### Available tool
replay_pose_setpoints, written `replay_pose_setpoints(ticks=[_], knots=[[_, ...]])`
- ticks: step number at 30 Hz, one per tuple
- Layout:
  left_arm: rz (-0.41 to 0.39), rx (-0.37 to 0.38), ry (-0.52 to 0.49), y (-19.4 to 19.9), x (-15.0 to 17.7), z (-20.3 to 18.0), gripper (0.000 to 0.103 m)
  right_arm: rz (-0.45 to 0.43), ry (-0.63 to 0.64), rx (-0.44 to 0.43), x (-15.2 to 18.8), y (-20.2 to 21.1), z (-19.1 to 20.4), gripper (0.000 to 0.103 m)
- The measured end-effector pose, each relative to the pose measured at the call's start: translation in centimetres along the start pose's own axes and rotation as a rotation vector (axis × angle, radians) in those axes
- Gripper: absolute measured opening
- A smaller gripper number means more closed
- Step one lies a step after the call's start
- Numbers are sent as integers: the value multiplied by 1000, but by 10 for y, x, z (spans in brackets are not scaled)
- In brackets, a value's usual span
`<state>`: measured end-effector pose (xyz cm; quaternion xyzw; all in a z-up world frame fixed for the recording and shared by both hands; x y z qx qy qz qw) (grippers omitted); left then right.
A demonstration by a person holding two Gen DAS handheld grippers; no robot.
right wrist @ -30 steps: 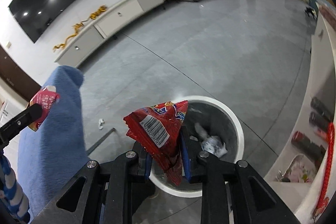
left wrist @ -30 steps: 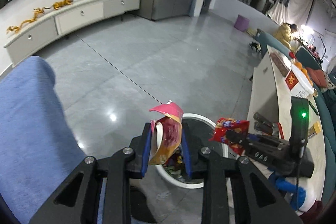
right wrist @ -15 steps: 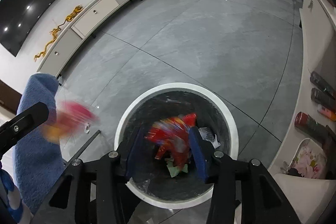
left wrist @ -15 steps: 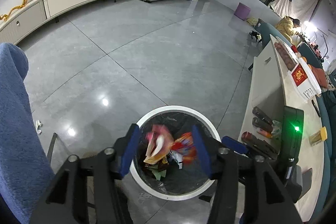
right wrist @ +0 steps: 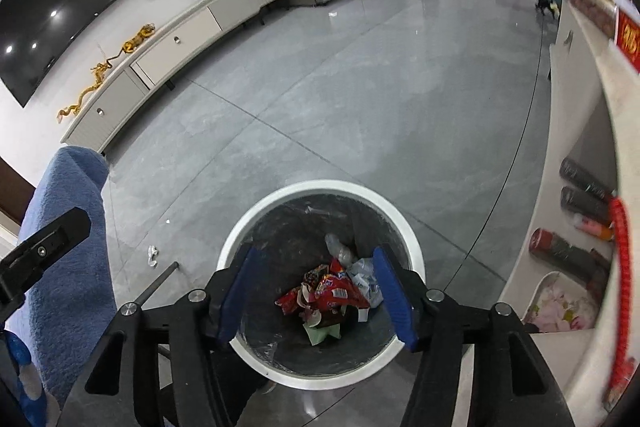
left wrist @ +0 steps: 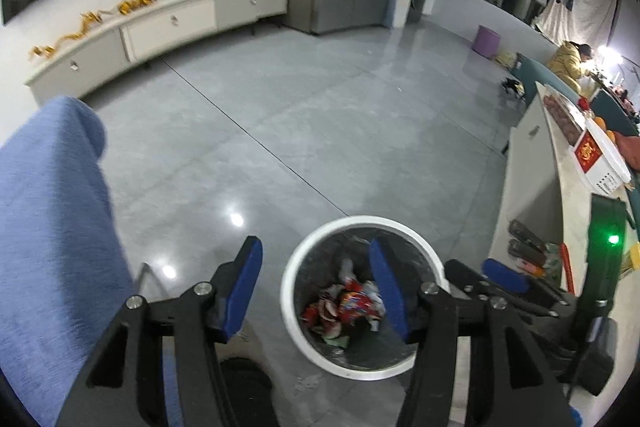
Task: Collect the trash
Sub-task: 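Lift both tools away from the bin toward the empty rug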
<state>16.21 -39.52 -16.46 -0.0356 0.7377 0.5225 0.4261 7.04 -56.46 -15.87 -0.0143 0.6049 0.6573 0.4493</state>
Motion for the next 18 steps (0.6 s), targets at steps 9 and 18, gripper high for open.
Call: replay_pose_setpoints(ticks=[9, 18], knots=[[-126, -93, 29, 68, 6, 34, 56, -90, 84, 7, 7, 46, 37, 68], [-191, -165, 35, 128, 30, 67, 56, -166, 211, 6, 30, 93, 84, 75]])
Point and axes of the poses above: each gripper's, at about its wrist camera, not at the fingertips, and y roughly against the way its jaws point, z to its left, x to its underside, the point moved 8 cm from there along -y, roughly the way its jaws point, and after that the axes turned 2 degrees about -z, right-handed, at the moved point
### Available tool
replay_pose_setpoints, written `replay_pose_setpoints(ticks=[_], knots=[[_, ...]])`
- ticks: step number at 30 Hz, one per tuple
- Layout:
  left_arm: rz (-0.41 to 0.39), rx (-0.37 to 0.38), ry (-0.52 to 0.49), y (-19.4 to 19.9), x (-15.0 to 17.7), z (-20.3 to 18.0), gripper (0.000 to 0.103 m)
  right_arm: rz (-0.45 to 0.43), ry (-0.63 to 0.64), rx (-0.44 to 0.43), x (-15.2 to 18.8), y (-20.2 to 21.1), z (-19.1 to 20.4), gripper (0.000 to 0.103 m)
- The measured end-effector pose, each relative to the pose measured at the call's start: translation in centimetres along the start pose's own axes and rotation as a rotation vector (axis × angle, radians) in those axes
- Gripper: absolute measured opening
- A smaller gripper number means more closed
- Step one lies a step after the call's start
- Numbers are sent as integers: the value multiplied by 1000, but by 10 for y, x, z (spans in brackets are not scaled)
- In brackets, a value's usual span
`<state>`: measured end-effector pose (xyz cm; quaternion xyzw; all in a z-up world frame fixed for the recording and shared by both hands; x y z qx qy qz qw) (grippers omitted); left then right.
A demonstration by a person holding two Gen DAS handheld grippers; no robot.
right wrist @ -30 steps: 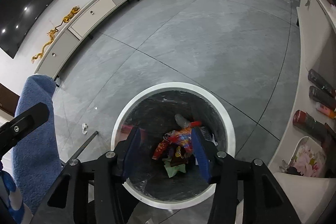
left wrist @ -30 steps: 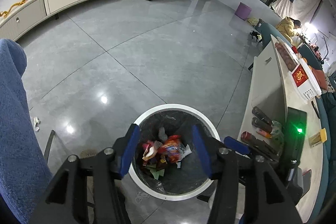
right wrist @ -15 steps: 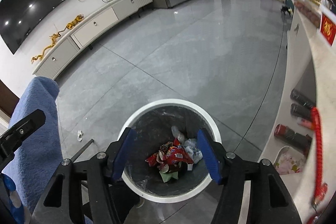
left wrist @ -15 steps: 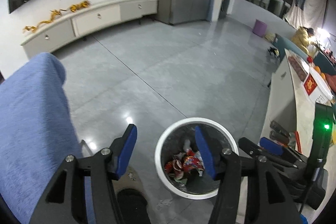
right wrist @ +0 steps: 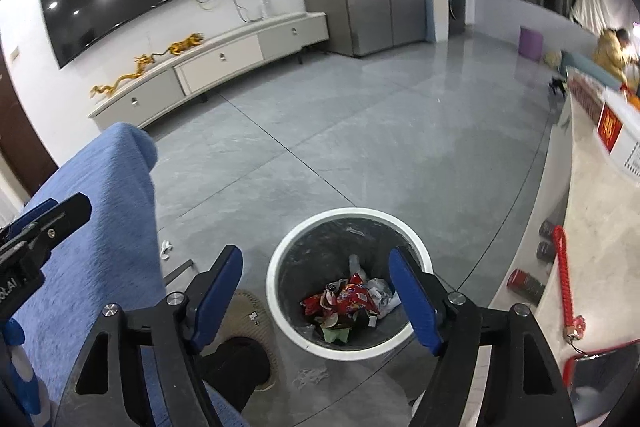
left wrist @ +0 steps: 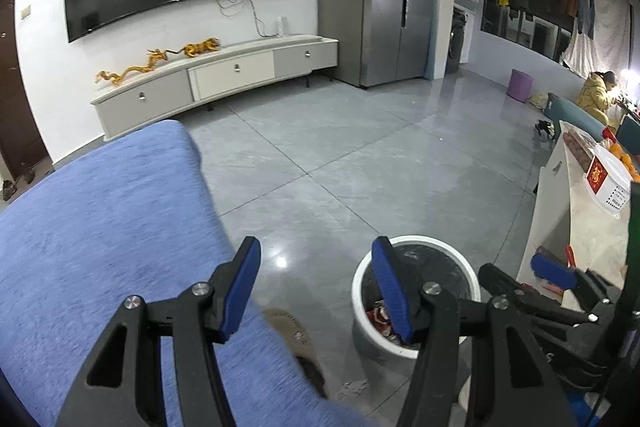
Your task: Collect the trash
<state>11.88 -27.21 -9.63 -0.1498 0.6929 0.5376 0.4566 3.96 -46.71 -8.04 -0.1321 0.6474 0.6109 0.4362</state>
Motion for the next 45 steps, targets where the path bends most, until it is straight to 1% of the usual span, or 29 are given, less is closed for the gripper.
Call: replay_pose_setpoints(ticks=[8, 15, 21, 26, 30, 32, 34, 37, 41, 45], knots=[[-41, -49, 33, 43, 15, 44, 58, -34, 76, -4, 5, 29, 32, 82], [-82, -84, 79, 78, 23, 82, 60, -66, 120, -14, 5, 50, 58, 83], [-113, -110, 110, 101, 33, 105, 64, -98, 181, -26, 8, 67, 85, 87], [-133, -157, 146, 118, 45, 125, 70, -117, 228, -44, 18, 77, 110, 91], [-153, -196, 174, 134, 50, 139, 73, -139, 271, -60, 25, 86, 130, 94], [-162, -217, 179, 139, 53, 145, 80, -157, 300, -55, 28, 92, 138, 95], [-173, -237, 185, 146, 54, 150, 82, -175, 325, -50, 30, 97, 145, 95], [-183, -251, 194, 153, 57, 155, 89, -202, 354, -42, 32, 102, 154, 96], [-185, -268, 210, 152, 58, 163, 98, -230, 360, -29, 33, 100, 157, 97], [-174, -263, 225, 145, 57, 169, 99, -233, 345, -20, 31, 90, 155, 97]])
Point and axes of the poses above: each gripper's, at about its wrist camera, not at the fingertips, and y roughly against the way its jaws point, z to its left, x to its underside, the point moved 8 cm from there along -y, roughly the way its jaws point, and after that the axes turned 2 degrees about -z, right-handed, at the moved point
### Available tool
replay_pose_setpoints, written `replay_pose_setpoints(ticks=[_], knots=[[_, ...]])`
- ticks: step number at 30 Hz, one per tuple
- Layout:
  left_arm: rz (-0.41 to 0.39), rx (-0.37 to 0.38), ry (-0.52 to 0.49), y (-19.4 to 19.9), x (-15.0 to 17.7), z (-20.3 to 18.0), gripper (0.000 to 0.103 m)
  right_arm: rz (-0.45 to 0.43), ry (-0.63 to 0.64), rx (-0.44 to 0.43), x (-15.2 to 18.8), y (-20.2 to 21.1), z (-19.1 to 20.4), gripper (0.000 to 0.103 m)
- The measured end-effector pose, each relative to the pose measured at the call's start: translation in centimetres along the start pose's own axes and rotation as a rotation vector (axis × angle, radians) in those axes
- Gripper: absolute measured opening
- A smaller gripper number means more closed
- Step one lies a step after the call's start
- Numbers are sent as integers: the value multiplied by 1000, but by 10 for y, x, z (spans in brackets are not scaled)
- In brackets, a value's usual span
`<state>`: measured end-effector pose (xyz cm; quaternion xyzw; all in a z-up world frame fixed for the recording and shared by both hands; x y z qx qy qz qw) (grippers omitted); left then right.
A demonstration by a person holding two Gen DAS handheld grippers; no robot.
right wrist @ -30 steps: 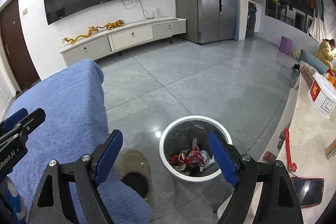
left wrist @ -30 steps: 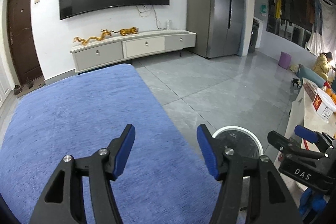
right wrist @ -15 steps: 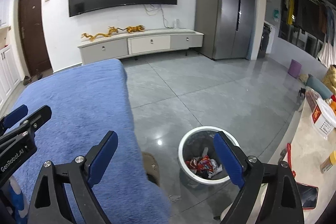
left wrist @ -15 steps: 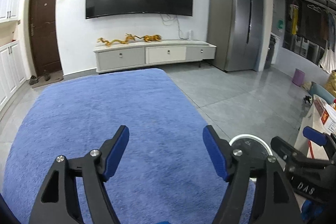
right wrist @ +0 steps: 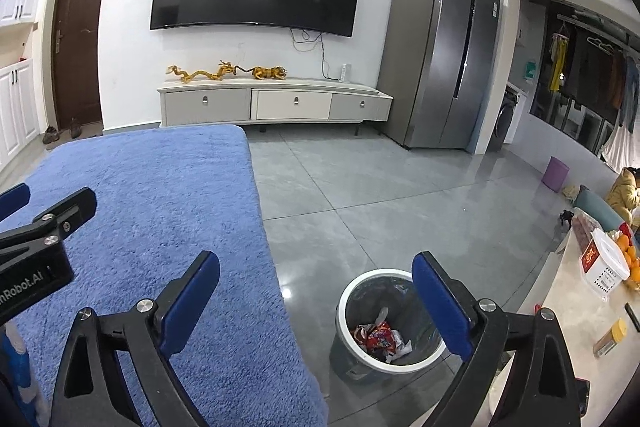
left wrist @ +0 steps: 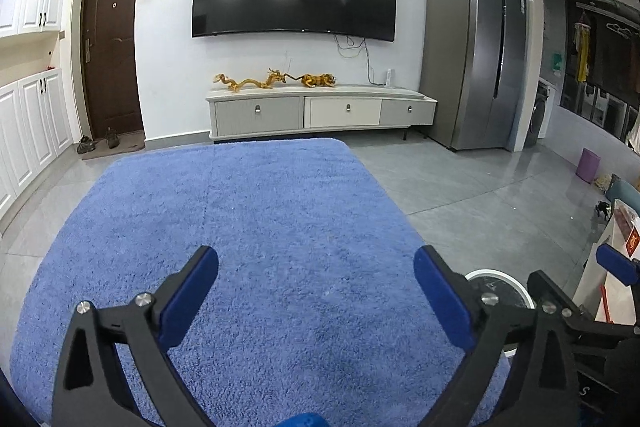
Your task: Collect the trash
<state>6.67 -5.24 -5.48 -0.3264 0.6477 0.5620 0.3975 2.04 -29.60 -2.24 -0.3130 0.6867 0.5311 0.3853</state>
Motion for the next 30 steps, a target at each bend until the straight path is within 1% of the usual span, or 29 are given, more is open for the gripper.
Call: replay_pose_setpoints(ticks=[14, 30], knots=[[45, 7, 4, -27, 7, 2, 100, 23, -50, 18, 7, -27, -11, 97], [68, 2, 0, -44, 14, 11, 100, 43, -33, 3, 11, -44, 2, 97]])
Point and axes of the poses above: each gripper's, at about its wrist camera, not at the fingertips, and y roughly against the way its jaws point, z to its left, x to its underside, the point moved 8 cm from there along -y, roughly the way its jaws point, and after that the axes turned 2 degrees about -z, right-handed, at the moved point
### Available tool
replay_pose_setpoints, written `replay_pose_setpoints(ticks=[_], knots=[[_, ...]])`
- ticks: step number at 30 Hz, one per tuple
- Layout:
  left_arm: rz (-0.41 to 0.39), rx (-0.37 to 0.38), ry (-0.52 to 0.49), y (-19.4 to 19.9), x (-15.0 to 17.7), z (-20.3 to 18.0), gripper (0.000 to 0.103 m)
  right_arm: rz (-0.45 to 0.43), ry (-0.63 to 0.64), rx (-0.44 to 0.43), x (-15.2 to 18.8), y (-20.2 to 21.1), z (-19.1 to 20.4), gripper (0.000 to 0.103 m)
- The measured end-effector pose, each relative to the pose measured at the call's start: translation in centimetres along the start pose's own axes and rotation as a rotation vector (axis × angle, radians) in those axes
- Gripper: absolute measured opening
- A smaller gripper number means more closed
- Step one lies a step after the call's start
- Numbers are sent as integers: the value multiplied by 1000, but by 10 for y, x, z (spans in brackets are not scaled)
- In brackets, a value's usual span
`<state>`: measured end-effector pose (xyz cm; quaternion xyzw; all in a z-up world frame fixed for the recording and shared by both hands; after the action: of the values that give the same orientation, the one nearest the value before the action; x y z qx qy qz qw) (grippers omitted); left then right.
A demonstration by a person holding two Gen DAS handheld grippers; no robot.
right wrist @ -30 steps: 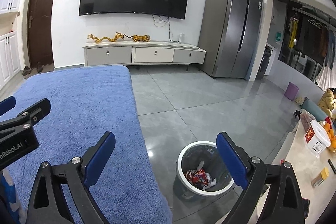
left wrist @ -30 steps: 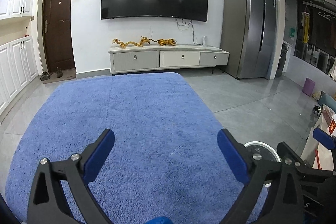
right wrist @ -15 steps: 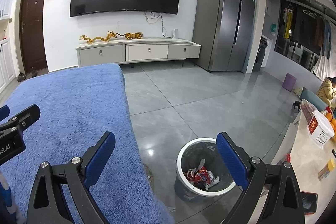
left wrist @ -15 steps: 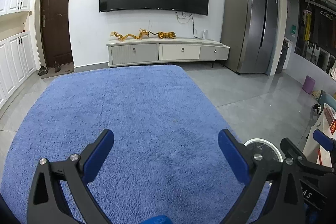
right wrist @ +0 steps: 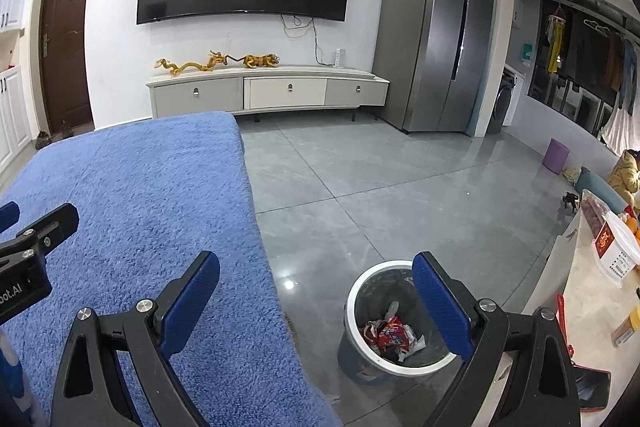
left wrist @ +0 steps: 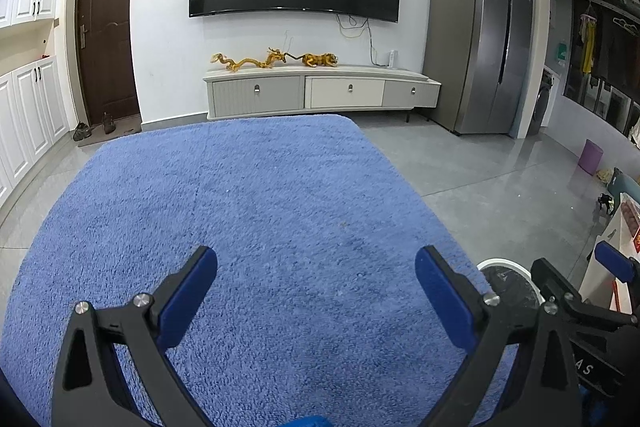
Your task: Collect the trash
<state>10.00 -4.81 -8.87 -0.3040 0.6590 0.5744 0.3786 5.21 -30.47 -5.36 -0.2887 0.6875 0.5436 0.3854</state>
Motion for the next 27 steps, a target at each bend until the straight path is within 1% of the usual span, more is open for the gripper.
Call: replay_pose_setpoints(ticks=[10, 27], knots=[[1, -5, -9, -4, 2, 2, 100, 4, 14, -8, 0, -1, 6, 97], [-9, -4, -31, 1, 7, -7, 100, 6, 11, -8, 0, 0, 3, 97]])
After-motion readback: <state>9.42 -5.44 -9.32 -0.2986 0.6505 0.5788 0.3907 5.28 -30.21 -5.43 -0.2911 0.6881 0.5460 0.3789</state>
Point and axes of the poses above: each gripper's, at about its wrist camera, not at the fingertips, and y roughly against the way its jaws point, z to its left, x to its underside, the point moved 8 cm from there along -y, roughly the way its jaws point, and after that the axes turned 2 degrees about -z, right-handed, at the moved point
